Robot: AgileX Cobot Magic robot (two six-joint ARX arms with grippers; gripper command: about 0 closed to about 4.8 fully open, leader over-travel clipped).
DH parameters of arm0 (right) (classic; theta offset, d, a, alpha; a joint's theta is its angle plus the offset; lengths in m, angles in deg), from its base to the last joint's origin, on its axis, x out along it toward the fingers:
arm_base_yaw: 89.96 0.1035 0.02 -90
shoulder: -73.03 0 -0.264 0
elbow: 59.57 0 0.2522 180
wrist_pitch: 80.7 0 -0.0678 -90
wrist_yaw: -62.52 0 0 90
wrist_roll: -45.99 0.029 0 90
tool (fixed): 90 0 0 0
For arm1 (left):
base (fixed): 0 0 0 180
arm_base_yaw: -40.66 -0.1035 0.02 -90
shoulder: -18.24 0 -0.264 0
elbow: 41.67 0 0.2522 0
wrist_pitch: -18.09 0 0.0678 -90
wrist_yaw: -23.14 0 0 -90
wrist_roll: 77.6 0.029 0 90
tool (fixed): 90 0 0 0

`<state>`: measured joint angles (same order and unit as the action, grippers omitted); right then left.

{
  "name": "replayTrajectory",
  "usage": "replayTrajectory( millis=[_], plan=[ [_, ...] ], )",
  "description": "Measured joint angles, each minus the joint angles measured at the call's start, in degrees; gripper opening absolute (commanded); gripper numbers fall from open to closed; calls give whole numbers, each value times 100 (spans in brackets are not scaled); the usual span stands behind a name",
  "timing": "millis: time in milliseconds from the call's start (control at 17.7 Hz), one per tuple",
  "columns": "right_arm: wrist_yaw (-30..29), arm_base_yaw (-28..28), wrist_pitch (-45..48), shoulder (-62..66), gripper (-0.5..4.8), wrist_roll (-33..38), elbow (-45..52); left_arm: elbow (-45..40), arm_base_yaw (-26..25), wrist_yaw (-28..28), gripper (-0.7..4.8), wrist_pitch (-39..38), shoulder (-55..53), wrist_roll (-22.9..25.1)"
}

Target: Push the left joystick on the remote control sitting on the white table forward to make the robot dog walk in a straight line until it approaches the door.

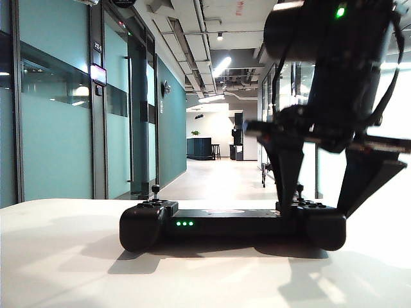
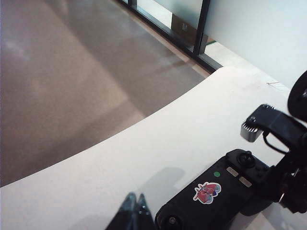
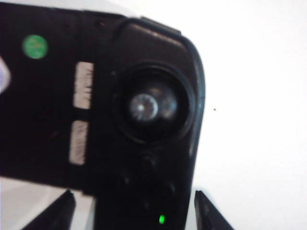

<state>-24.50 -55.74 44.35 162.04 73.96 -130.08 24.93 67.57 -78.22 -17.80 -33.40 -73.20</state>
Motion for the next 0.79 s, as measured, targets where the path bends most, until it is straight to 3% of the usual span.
replayTrajectory(
  millis=[226, 282, 338, 395, 451, 789],
  plan=[
    [282, -22, -428, -586, 344, -76, -2, 0, 0, 0, -6, -4, 94, -52],
    [396, -24, -516, -715, 273, -83, -2, 0, 0, -4, -6, -13, 160, -168],
    [579, -24, -656, -938, 115, -83, -2, 2, 0, -7, -6, -66, 278, -387],
    [610, -28, -743, -1228, 38, -98, -2, 2, 0, -7, -6, -173, 389, -452],
    [608, -26, -741, -1373, -3, -127, -2, 0, 0, -4, -6, -223, 455, -470],
    [603, 4, -468, -2503, -5, -1403, 116, -155, 0, -9, -6, -702, 896, -492]
  ],
)
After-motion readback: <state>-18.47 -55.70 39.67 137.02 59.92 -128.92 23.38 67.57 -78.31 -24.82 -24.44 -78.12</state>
